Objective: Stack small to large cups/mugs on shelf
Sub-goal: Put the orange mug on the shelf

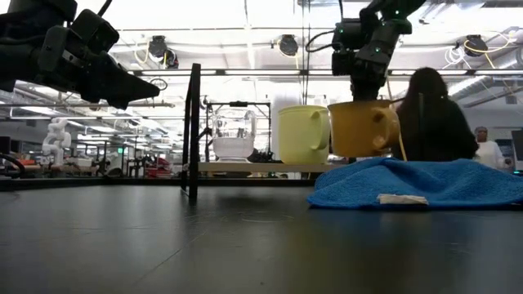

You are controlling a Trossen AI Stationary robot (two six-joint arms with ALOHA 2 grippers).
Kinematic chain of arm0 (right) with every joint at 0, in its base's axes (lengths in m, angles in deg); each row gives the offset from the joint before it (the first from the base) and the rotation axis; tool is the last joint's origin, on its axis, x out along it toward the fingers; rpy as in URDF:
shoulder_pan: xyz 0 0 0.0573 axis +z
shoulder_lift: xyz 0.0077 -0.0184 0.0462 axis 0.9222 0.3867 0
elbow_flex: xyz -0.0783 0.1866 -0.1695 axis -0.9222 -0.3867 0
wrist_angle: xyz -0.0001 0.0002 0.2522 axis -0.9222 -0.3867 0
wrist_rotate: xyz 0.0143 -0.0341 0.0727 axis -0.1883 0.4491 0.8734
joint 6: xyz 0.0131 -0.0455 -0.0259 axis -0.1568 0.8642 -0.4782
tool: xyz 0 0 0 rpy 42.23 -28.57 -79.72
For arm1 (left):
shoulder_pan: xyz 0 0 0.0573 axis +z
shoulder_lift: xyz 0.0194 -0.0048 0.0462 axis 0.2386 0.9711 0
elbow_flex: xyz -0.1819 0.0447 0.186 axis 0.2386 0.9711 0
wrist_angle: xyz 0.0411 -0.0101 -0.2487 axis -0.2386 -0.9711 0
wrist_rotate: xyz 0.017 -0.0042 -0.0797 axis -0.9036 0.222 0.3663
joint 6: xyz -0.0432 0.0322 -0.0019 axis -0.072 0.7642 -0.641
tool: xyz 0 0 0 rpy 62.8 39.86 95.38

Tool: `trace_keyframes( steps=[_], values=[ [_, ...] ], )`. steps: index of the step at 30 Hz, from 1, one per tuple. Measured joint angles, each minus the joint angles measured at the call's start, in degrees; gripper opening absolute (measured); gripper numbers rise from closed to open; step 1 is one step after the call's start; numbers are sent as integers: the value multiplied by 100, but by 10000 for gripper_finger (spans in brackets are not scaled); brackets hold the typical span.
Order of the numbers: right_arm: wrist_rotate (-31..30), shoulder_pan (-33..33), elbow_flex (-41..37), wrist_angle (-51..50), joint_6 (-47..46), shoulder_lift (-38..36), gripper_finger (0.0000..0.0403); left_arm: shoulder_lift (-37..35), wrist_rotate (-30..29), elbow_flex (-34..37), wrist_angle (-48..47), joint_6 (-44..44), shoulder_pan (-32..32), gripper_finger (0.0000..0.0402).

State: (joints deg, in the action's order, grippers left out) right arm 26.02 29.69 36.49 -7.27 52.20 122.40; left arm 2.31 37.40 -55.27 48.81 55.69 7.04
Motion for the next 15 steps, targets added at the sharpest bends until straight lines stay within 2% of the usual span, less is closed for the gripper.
trace_keyframes(
  steps=[9, 15],
  values=[
    [34, -339, 0, 217, 219, 117, 8, 2, 0, 0, 0, 5, 0, 26],
    [473, -413, -1, 242, 405, 116, 8, -1, 0, 0, 0, 4, 0, 26]
  ],
)
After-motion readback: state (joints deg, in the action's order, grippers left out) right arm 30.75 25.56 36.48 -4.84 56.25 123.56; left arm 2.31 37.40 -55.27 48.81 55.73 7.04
